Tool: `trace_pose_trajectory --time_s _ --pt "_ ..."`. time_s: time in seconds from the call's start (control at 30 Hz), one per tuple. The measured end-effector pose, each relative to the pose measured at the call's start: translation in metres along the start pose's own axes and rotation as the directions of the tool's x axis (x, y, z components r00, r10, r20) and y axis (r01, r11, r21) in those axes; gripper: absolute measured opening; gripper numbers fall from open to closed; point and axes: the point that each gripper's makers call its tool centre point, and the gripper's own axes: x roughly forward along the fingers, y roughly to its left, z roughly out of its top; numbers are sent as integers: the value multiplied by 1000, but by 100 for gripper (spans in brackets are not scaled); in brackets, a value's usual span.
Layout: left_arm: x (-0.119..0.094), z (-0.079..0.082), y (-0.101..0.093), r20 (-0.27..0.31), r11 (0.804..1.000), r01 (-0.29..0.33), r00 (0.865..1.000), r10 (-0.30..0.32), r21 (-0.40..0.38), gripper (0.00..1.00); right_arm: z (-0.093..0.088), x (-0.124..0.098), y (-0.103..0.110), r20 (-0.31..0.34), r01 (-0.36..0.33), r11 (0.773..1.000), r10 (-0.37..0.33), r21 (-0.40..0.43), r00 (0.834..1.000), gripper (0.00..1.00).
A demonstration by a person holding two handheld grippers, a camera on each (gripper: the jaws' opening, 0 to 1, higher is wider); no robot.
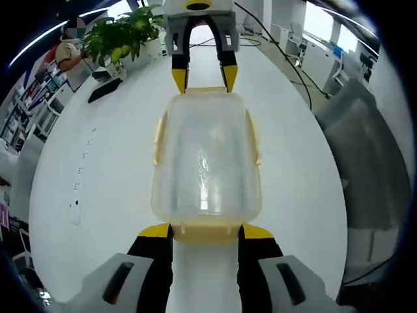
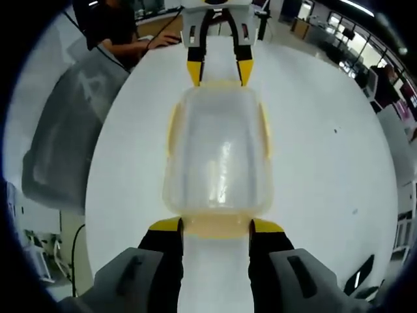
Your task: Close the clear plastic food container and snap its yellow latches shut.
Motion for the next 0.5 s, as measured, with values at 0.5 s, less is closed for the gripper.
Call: trace_pose_trajectory --time_s 0.5 --pt "1 0 0 10 1000 8 1000 -7 -23 32 -4 7 -2 -11 -16 1000 16 -3 1000 35"
